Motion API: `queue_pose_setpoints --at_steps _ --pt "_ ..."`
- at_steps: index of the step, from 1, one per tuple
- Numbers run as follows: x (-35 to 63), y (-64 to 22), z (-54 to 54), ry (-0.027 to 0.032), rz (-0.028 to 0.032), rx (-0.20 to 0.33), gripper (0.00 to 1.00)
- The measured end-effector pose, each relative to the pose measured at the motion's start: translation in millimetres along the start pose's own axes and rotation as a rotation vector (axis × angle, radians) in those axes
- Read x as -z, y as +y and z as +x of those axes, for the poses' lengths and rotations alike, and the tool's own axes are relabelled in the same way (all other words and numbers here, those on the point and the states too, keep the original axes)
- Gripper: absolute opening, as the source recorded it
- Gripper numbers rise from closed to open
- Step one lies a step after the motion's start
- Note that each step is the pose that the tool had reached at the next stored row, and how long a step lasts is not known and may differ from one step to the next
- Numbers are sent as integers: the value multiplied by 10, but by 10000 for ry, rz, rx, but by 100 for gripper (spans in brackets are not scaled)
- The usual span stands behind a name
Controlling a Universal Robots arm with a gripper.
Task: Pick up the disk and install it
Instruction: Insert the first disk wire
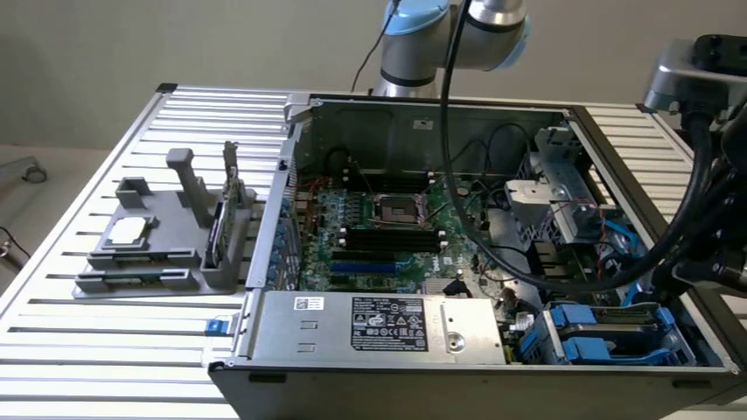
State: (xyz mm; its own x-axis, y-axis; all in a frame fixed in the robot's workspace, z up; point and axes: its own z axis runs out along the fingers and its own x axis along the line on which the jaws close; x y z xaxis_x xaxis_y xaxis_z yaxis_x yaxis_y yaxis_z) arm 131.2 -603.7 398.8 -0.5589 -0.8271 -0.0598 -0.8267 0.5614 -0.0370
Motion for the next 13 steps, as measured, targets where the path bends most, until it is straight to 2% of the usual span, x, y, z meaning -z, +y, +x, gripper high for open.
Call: queue_pose_setpoints --at_steps 13 --pt "0 0 0 88 141 -2358 11"
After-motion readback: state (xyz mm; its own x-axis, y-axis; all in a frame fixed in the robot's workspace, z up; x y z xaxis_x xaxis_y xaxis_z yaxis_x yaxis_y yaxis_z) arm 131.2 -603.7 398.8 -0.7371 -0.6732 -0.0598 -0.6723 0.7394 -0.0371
